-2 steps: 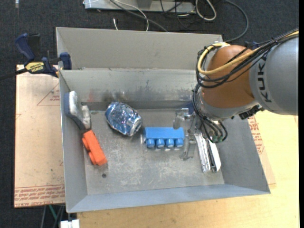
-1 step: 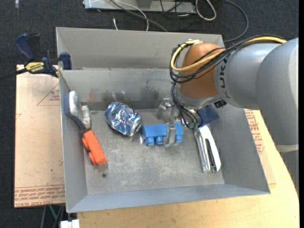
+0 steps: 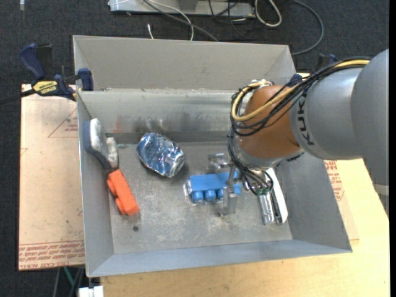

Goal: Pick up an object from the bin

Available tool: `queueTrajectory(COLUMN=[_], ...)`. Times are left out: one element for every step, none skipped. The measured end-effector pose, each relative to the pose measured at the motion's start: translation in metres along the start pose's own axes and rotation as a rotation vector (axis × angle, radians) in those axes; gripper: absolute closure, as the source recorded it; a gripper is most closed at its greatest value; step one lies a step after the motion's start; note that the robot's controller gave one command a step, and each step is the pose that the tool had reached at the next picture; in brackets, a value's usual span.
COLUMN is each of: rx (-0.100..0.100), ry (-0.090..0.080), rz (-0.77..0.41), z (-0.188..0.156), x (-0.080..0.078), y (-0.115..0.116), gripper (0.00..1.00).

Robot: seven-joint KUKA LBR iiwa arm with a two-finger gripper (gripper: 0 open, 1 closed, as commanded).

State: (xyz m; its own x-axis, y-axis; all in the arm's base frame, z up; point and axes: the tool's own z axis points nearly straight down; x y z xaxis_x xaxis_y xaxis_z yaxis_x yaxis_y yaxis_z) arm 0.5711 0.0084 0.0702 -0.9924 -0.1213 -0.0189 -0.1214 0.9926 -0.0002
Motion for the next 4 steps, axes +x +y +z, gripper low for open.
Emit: queueTrajectory(rx=[-0.003, -0.001, -0.003, 0.0], ry=[-0.011, 0.003, -0.007, -0.017], rz=[0.087, 0.044, 0.186, -0.034], z=[0.001, -0.118, -0.028, -0.006], x=[-0.068, -0.002, -0.023, -0.029], y=[0.014, 0.001, -0.048, -0.024], gripper=[0.0, 0.0, 0.0, 0.0])
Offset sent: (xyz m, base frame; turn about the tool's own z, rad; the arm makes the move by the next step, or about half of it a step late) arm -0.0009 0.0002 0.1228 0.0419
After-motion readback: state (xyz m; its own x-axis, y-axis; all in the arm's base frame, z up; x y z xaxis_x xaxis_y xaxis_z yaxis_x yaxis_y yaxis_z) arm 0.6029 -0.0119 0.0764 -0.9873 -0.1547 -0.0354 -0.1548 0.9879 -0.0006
